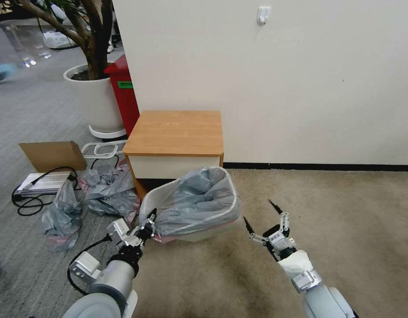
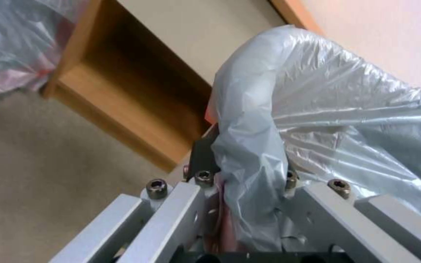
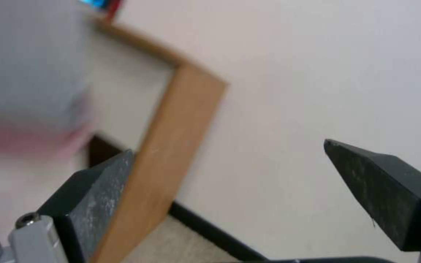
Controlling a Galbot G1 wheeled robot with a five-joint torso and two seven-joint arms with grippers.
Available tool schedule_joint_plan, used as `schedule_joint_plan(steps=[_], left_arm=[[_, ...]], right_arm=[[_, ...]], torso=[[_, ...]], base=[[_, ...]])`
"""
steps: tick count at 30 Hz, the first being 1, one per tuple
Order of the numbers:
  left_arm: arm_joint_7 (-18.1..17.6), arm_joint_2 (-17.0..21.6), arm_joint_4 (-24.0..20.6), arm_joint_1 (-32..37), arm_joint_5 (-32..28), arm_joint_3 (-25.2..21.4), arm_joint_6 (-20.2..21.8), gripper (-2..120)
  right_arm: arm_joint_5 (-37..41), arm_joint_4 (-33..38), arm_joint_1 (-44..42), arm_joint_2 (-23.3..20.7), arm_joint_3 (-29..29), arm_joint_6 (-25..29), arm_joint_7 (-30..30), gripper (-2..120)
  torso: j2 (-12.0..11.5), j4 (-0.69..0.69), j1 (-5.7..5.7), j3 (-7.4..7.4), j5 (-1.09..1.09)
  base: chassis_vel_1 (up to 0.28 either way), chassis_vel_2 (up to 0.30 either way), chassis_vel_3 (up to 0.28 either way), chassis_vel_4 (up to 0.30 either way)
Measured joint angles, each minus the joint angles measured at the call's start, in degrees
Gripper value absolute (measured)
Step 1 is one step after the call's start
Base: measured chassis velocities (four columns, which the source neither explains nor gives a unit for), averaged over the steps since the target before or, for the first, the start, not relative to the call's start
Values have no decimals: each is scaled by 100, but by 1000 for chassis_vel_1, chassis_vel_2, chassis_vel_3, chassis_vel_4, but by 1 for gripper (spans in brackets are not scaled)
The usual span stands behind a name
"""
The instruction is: Pick up the garbage bag from the table and place it over the trash can.
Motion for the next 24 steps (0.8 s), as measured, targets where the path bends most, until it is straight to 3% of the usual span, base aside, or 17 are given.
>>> schedule_joint_plan(steps=[3,6,10,12,13,14,15,18,19,21,24], left_arm=[[50,129,31,47,197,42,32,7],[453,423,136,144,1007,146,104,7],[698,551,238,166,1663,201,104,7],[815,582,281,176,2019,226,74,7],[983,602,313,206,2605,265,-26,7],[1072,610,318,231,2878,284,-84,7],[1072,610,318,231,2878,284,-84,7],[1363,622,322,290,3867,359,-375,7],[1363,622,322,290,3867,359,-375,7],[1455,598,305,292,4285,403,-510,7],[1488,546,280,292,4500,467,-567,7]], right_arm=[[615,334,-20,-47,29,-258,106,100],[1458,1320,-41,-270,-2,-721,200,100],[1784,1994,-72,-495,-147,-1091,197,96],[1875,2329,-104,-669,-272,-1363,150,90],[1900,2669,-147,-924,-426,-1677,35,80],[1898,2787,-159,-1048,-497,-1800,-33,79],[1898,2787,-159,-1048,-497,-1800,-33,79],[1862,3205,-116,-1716,-697,-2305,-396,62],[1862,3205,-116,-1716,-697,-2305,-396,62],[1820,3328,11,-2200,-813,-2612,-651,52],[1732,3288,140,-2550,-964,-2778,-848,42]], torso=[[0,-1,0,0,1],[0,0,0,0,-1],[0,0,0,0,-1],[0,0,0,0,-1],[0,0,0,0,-1],[0,0,0,0,0],[0,0,0,0,0],[0,0,0,0,0],[0,0,0,0,0],[0,0,0,0,0],[0,0,0,0,1]], base=[[0,0,0,0],[0,0,0,0],[0,0,0,0],[0,0,0,0],[0,0,0,0],[0,0,0,0],[0,0,0,0],[0,0,0,0],[0,0,0,0],[0,0,0,0],[0,0,0,0]])
